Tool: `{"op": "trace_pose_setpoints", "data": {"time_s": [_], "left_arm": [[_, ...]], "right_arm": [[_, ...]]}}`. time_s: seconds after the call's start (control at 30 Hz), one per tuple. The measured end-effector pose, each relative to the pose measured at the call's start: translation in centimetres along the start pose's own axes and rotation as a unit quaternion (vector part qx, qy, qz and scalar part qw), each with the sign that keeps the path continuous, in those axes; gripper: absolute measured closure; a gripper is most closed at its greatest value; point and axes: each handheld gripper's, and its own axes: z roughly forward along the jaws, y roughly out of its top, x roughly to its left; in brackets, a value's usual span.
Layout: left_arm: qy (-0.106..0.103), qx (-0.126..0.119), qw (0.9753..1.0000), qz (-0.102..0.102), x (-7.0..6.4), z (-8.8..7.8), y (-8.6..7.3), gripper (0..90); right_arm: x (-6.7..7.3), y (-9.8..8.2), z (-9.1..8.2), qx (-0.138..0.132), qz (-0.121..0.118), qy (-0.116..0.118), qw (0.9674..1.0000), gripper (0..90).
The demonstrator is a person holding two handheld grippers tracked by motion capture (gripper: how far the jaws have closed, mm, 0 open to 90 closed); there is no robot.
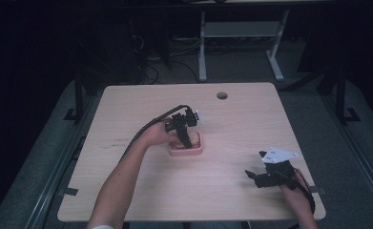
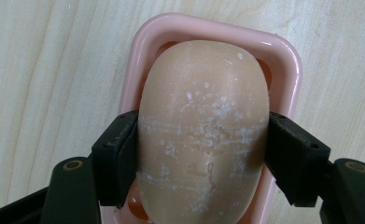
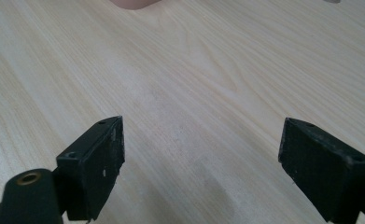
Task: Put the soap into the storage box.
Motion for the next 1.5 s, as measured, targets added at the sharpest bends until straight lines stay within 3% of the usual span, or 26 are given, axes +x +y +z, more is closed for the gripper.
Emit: {"op": "trace_pose_setpoints", "data": {"time_s": [0.97, 1.07, 1.5], "left_arm": [[0.013, 0.015, 0.9997, 0.014, -0.5, 0.0, 0.0, 31.2], [0.017, 0.002, 0.9998, 0.011, -0.6, -0.3, 0.0, 27.0], [0.018, -0.021, 0.9995, 0.016, -1.3, -1.7, -0.6, 25.7]], "right_arm": [[0.1, 0.1, 0.1, 0.003, 0.003, -0.001, 1.0, 13.8], [0.1, 0.1, 0.1, 0.004, 0.002, 0.0, 1.0, 13.8], [0.1, 0.0, 0.1, 0.003, 0.003, -0.003, 1.0, 13.8]]}}
